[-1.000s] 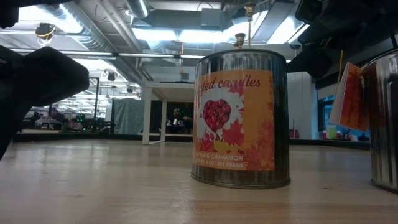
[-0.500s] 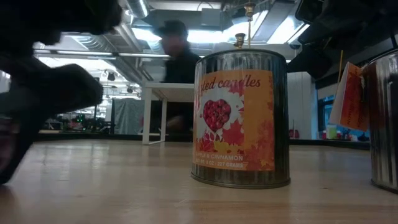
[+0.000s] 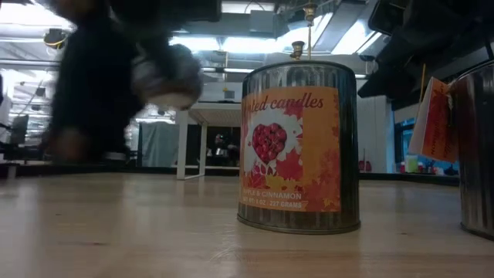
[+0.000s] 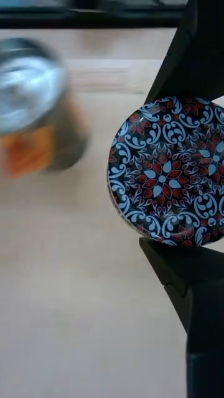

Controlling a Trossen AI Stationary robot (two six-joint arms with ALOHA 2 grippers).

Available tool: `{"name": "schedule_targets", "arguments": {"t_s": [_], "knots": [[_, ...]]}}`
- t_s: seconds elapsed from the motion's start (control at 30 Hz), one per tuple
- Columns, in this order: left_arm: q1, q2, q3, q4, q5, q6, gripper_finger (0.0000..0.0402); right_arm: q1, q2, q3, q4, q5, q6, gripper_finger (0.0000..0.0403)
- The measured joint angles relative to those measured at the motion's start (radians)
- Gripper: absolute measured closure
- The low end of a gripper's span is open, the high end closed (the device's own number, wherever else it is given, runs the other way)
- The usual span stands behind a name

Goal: Pick & Place candle stick holders
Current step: Put the red patterned scented candle on the shelf

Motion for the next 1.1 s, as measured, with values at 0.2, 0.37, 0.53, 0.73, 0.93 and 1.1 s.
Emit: {"name": "schedule_targets", "arguments": {"t_s": [0.2, 0.37, 0.53, 0.73, 0.93, 1.1], "knots": [[0.232, -0.116, 0.049, -0.004, 0.042, 0.037, 0.0106, 0.0, 0.0, 0.0, -0.001, 0.0, -0.015, 0.0087], [0.428, -0.121, 0.183, -0.109, 0.079, 0.15, 0.0106, 0.0, 0.0, 0.0, -0.001, 0.023, -0.056, 0.0087], [0.613, -0.036, 0.361, -0.234, 0.102, 0.245, 0.0106, -0.001, 0.0, 0.0, 0.0, 0.092, -0.078, 0.0087], [0.758, 0.152, 0.605, -0.337, 0.139, 0.366, 0.0106, -0.004, 0.0, 0.0, 0.002, 0.167, -0.13, 0.0087], [0.835, 0.359, 0.864, -0.405, 0.141, 0.461, 0.0106, -0.027, 0.0, 0.0, 0.002, 0.177, -0.154, 0.0087], [0.861, 0.499, 1.021, -0.419, 0.14, 0.5, 0.0106, -0.041, 0.0, 0.0, -0.011, 0.177, -0.154, 0.0087]]}}
